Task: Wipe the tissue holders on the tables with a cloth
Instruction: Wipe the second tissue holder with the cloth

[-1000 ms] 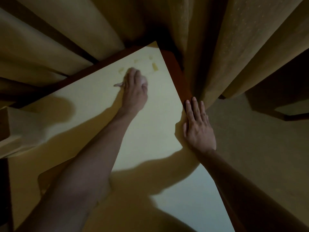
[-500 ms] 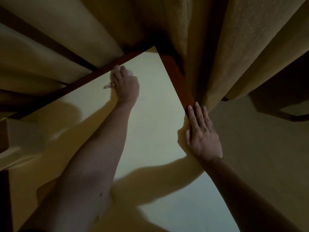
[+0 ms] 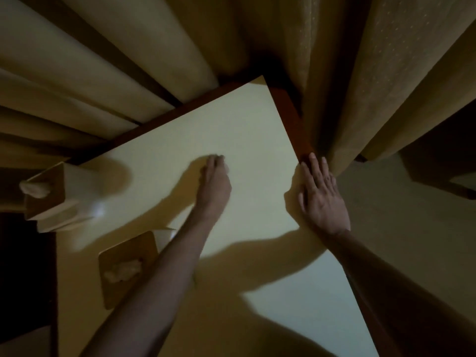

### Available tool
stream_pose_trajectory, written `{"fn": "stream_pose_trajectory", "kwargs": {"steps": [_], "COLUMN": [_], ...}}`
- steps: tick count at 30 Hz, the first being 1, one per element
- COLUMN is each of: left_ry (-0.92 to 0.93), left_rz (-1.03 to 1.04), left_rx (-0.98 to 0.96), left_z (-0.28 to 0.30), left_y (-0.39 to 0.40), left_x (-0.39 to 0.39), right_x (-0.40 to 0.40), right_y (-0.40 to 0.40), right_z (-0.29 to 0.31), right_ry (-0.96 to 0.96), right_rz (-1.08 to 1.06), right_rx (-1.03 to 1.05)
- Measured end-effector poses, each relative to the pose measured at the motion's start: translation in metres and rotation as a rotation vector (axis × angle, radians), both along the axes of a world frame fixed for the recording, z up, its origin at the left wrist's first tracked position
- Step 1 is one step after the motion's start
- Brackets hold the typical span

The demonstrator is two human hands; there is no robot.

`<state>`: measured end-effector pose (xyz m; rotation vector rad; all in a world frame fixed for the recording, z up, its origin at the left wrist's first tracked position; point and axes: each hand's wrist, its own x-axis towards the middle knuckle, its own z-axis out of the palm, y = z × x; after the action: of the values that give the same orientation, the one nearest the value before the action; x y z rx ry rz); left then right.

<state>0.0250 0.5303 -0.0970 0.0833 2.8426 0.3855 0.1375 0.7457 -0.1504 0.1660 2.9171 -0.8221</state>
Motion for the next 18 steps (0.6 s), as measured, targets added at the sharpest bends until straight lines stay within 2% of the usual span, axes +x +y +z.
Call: {"fn": "stream_pose_trajectory", "kwargs": {"steps": [2,5,7,10,14,18], "left_ry": [0.014,-0.074,-0.041,-0.107,-0.362,-0.271], "left_rz": [-0.103,-0.117,-0.235,-0.232,-0.183,-0.133], "left_rx": [-0.041,-0.027,-0.055,-0.005,0.206,0.355], "left_z": [0.000,0.006,0.003,-0.002,0.018,0.059], "left_y": [0.002,0.004,0.000,-0.009,-0.019,-0.050], "left_x": [0.045,0.112,0.140,0.143,0.130,0.120], "right_x": [0.002,0.003,0.003,0.003,0.008,0.007], "right_y": [0.000,0.000,0.000,-0.003,-0.012,-0.039], "right_z": [0.000,0.003,0.004,0.003,0.005,0.023], "right_ry": [0.042,0.040,0.047,0.018,-0.017,-0.168], "right_rz": [0.095,0.216,0.228,0.216,0.174,0.038], "right_rx": [0.040,0.052,0.070,0.097,0.155,0.108]}}
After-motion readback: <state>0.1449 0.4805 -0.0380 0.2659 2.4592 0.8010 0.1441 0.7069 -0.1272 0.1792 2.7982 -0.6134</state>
